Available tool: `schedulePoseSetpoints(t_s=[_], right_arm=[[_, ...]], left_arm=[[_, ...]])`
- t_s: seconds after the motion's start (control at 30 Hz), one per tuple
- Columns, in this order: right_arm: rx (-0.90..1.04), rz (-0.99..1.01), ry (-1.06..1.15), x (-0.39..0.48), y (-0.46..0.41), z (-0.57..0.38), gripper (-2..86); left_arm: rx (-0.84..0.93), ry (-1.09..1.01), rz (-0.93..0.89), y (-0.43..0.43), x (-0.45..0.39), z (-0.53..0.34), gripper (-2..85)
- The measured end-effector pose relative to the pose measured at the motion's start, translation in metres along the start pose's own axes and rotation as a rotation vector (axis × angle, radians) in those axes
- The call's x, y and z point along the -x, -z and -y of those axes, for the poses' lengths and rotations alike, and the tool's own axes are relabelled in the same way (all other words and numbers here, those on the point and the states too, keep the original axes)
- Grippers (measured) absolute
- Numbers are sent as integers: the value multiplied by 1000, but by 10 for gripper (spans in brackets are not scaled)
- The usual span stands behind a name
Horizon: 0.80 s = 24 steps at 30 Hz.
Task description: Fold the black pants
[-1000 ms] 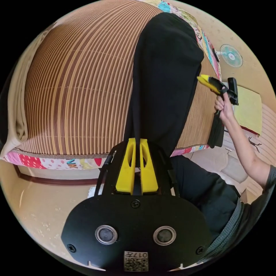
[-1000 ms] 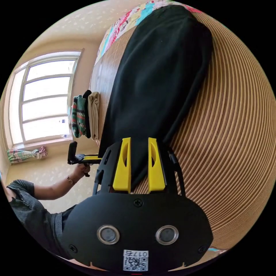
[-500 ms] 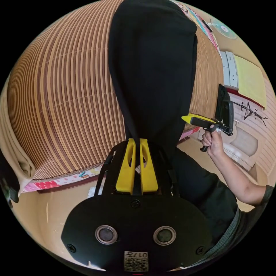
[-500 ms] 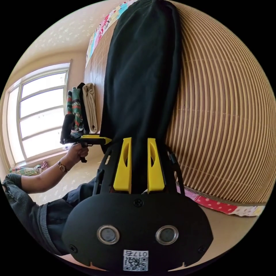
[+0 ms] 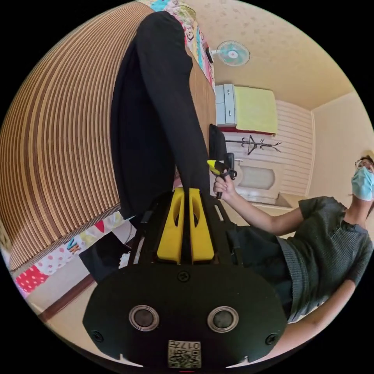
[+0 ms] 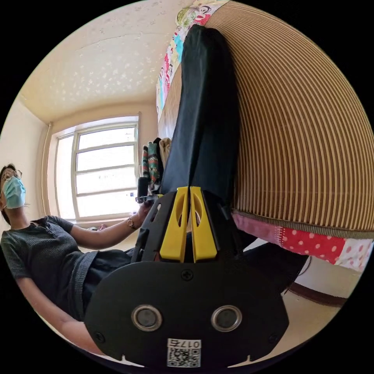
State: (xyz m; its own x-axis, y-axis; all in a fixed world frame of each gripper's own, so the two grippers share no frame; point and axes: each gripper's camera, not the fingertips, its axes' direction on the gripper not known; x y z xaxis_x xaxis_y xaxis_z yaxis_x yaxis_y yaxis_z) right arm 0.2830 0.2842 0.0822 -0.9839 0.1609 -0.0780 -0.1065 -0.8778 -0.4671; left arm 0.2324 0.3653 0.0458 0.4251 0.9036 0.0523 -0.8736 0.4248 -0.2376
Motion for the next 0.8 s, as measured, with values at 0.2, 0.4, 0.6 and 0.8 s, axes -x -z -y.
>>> schedulePoseSetpoints(t_s=[0.2, 0.4, 0.6, 0.8], right_arm=[[109, -195, -116, -30, -21, 30, 47], [-49, -228, -118, -19, 7, 56, 93], [212, -353, -138, -35, -43, 112, 50], [265, -403, -102, -31, -40, 56, 40]], left_arm=[[-19, 216, 238, -43, 30, -18, 32], [-175, 178, 385, -32, 10, 10, 100], [-45, 159, 537, -72, 16, 57, 76], [-29, 117, 540, -104, -3, 8, 33]])
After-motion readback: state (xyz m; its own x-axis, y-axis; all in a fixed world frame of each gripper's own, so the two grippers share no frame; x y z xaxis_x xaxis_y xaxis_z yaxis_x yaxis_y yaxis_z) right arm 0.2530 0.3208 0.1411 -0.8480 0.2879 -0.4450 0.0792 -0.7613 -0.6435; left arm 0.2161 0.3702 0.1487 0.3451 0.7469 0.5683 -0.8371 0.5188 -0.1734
